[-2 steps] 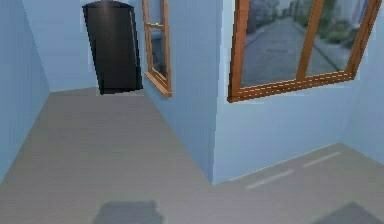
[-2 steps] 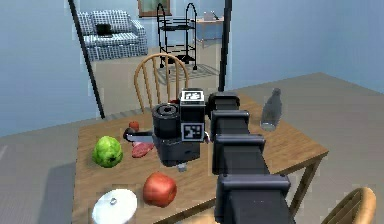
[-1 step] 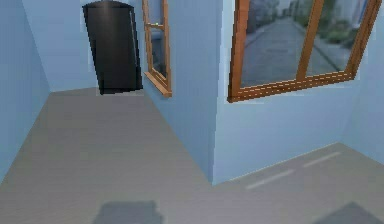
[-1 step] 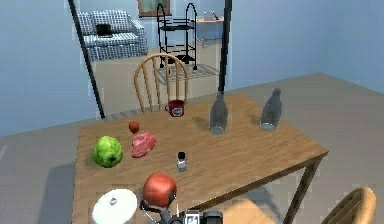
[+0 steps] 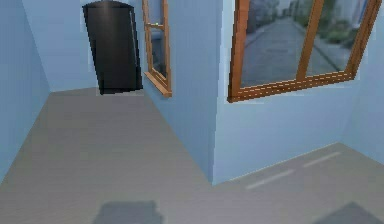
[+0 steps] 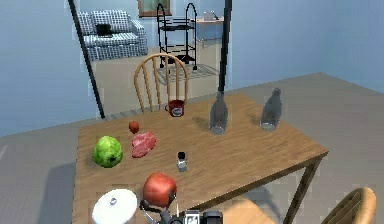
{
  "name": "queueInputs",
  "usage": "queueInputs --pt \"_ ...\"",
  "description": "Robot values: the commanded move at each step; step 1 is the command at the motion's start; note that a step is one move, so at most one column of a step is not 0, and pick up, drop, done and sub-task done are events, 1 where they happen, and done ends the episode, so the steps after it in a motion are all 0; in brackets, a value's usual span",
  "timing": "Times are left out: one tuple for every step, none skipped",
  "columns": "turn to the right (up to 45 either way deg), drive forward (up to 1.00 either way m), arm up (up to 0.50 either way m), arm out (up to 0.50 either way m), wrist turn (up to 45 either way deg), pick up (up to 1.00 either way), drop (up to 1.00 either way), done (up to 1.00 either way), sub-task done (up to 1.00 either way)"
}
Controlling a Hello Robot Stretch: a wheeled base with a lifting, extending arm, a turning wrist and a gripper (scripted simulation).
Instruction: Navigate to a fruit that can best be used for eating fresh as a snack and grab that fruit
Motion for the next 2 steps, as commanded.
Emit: queueInputs --pt "0.0 0.00 0.10 0.00 0.0 0.00 0.00 0.00 0.00" --pt "0.0 0.00 0.00 0.00 0.0 0.00 0.00 1.00 0.00"
